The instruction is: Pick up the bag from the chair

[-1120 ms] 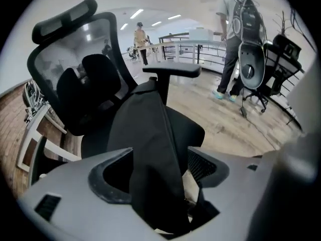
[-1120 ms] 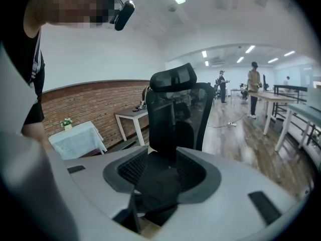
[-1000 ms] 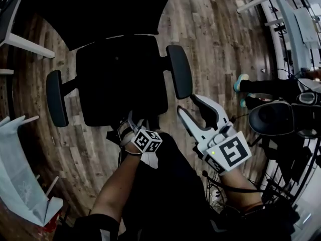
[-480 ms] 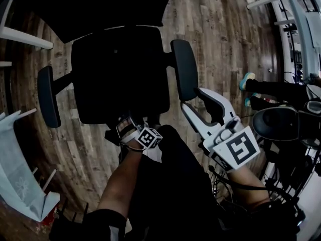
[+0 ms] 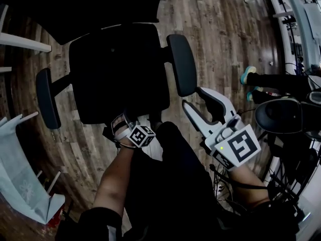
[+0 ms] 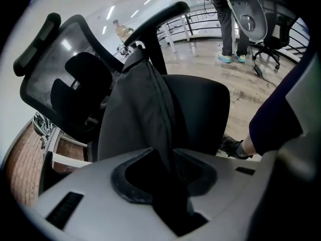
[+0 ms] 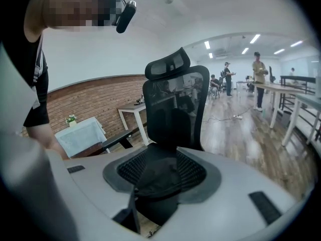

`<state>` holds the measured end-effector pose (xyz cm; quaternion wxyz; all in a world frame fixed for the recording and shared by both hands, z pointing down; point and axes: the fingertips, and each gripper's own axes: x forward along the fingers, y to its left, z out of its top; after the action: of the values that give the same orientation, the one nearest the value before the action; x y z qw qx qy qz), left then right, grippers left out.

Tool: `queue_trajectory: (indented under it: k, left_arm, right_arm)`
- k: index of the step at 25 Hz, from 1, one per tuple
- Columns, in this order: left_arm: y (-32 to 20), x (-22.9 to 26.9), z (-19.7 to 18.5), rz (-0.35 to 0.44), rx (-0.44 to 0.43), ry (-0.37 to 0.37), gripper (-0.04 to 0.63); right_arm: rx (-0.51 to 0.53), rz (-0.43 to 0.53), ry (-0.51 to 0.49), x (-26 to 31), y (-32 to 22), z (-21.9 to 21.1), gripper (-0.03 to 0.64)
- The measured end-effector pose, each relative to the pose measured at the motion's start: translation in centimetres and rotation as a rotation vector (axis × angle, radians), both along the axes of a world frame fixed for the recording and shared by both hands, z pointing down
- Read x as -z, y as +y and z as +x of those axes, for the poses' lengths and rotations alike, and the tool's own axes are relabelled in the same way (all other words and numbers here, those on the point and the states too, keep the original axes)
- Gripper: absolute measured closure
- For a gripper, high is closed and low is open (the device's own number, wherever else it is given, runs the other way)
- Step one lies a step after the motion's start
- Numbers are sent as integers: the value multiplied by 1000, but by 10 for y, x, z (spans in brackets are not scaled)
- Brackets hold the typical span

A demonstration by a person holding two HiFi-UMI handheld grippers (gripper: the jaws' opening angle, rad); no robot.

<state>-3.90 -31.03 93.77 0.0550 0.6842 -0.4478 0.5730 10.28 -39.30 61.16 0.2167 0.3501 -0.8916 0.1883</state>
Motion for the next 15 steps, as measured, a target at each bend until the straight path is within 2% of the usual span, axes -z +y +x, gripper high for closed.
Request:
queue_trajectory:
  k: [4, 9, 15]
  left_arm:
    - [-4, 15, -10, 23, -5, 58, 520]
    - [-17, 51, -15, 57, 5, 175, 528]
    - [-41, 103, -44, 137, 34, 230, 534]
  right_arm:
    - [-25, -2, -23, 6, 9, -2, 429]
    - [-49, 13, -37, 19, 17, -8, 430]
    - [-73, 39, -52, 45, 20, -12, 430]
